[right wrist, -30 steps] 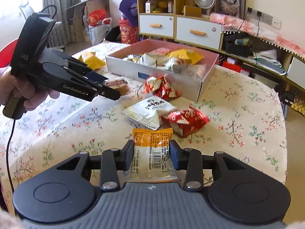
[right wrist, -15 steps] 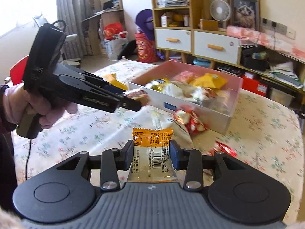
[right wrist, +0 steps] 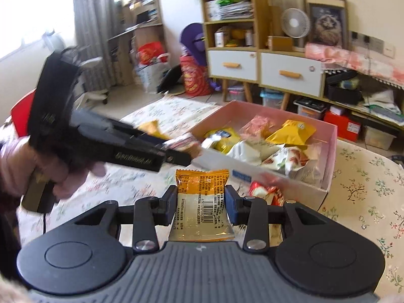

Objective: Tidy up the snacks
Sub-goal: 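Carry the brown pack with the left tool while the right tool carries the orange-white pack over the box, then open the left tool into the box while the right tool releases the orange-white pack inside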

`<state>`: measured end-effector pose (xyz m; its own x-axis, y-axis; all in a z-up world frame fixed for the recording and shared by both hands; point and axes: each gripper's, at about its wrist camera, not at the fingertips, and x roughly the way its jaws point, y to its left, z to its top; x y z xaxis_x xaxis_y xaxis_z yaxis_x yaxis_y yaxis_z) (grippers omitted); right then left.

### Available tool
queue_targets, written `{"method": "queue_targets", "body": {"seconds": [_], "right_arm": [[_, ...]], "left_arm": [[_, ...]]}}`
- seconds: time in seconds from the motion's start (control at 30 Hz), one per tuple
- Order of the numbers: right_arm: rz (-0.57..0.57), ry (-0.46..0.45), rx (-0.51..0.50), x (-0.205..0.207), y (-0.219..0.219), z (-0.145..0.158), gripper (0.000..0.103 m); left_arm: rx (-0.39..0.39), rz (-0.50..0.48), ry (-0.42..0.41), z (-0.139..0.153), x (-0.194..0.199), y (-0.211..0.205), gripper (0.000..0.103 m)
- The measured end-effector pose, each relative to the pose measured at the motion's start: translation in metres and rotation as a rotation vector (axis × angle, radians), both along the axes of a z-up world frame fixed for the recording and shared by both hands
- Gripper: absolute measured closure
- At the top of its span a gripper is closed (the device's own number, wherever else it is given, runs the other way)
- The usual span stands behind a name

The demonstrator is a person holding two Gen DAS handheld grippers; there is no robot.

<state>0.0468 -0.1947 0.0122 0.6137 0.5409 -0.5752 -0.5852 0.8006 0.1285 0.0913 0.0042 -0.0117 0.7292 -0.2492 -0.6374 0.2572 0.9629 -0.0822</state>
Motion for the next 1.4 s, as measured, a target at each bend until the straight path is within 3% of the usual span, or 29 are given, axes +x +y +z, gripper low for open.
{"method": "queue_targets", "body": {"seconds": [0.4,0.63,0.8,1.2,1.3,1.37,1.4], "right_arm": [[-0.191,-0.006,0.023,0.063,0.012,0.001,0.067],[-0.245,0.000,0.000,0.103,0.020,0.003,0.067],[-0.288,0.024,-0.014,0.127,0.022,-0.003,0.067],[-0.323,0.057,-0.058,0.153,0.031,-0.015,0.066],[-0.324,0.051,-0.044,0.155,0.031,-0.013,0.063],[-0.330,0.043,-0.031,0.152,0.030,-0.011,0.044],[-0.331,0.036,-0.028,0.153,0.030,-0.009,0.044]], "left_arm": [[0.084,-0.001,-0.038,0.002,0.062,0.000,0.065],[0.088,-0.034,-0.029,0.003,0.103,-0.001,0.065],[0.133,-0.051,-0.013,-0.003,0.126,-0.007,0.065],[0.207,-0.080,-0.006,-0.015,0.146,-0.017,0.063],[0.173,-0.078,-0.008,-0.013,0.149,-0.014,0.054],[0.167,-0.072,-0.012,-0.012,0.150,-0.013,0.052],[0.170,-0.073,-0.013,-0.012,0.149,-0.013,0.052]]}}
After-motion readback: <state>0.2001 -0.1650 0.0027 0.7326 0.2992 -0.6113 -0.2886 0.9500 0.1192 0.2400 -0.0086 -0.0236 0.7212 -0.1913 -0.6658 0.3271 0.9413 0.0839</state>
